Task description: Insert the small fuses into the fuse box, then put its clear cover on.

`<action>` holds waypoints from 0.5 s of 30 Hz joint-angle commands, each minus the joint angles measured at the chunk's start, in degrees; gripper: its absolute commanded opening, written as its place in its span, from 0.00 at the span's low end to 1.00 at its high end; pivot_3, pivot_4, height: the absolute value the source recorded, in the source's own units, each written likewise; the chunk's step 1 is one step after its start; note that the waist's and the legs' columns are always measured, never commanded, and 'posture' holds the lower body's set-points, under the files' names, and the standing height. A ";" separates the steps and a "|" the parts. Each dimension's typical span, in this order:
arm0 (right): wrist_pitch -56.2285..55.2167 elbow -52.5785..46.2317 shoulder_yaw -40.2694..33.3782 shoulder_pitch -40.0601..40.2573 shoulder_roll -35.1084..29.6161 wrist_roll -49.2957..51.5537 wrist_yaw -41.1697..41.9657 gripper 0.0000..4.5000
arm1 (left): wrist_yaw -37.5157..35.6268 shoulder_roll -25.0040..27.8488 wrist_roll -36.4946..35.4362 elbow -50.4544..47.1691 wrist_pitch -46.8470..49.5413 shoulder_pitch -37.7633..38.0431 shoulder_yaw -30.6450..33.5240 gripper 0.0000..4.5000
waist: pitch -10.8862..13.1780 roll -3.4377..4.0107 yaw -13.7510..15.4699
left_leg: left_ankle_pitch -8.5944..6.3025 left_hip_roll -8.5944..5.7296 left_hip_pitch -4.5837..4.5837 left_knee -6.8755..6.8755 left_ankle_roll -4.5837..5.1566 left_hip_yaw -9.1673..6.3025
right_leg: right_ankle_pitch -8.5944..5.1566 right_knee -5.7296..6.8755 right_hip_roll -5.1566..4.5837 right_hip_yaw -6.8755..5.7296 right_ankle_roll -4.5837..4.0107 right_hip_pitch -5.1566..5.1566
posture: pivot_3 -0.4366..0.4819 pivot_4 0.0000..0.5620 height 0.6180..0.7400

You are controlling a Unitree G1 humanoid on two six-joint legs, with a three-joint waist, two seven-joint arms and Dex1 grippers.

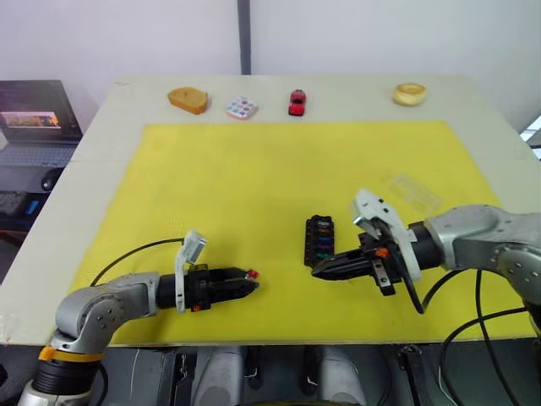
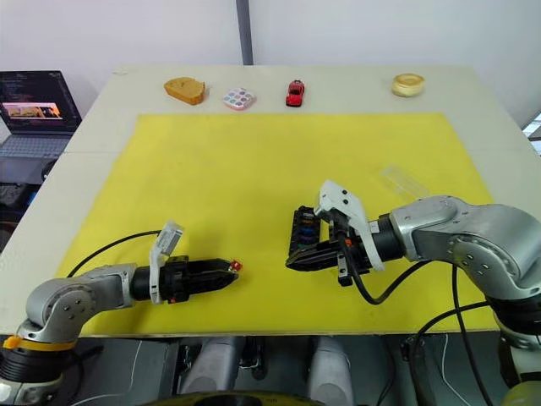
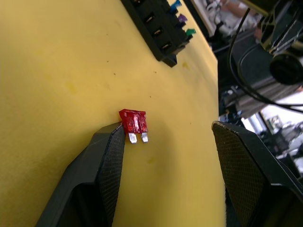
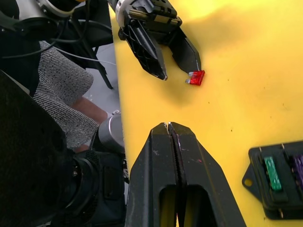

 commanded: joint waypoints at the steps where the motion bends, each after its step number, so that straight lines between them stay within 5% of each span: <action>1: -0.83 -0.57 -1.67 -0.40 0.03 -0.49 -0.08 0.00 | 3.35 -0.68 3.77 3.53 1.91 1.12 -3.43 0.55 | -0.01 0.02 -0.04 | 0.00 0.00 0.06 0.00 0.00 0.01 | 0.00 0.00 0.00 0.00 0.00 0.06 | 0.48 0.27 1.00; 6: -1.81 0.15 -1.86 0.69 -0.20 -2.28 0.19 0.00 | 5.27 -2.09 5.93 5.04 2.09 1.42 -4.33 0.01 | -0.09 0.13 -0.12 | -0.20 -0.01 0.32 -0.03 0.31 0.01 | -0.02 -0.02 -0.01 0.00 0.01 0.30 | 0.48 0.27 1.00; 11: -2.11 0.85 -2.32 0.83 -0.52 -3.01 0.99 0.00 | 6.32 -3.56 4.00 4.79 2.46 1.47 -1.01 0.00 | -0.23 0.36 -0.07 | -0.19 0.00 0.40 -0.03 0.31 0.00 | -0.02 -0.02 -0.02 0.04 0.01 0.37 | 0.48 0.27 1.00; 15: 0.52 4.94 -5.77 -1.20 2.47 2.04 -1.37 0.00 | 6.09 -4.48 -5.55 2.31 3.64 0.59 7.79 0.00 | -0.22 0.34 -0.35 | -0.18 0.02 0.40 -0.03 0.29 0.00 | -0.02 -0.01 0.00 0.05 0.01 0.35 | 0.48 0.27 1.00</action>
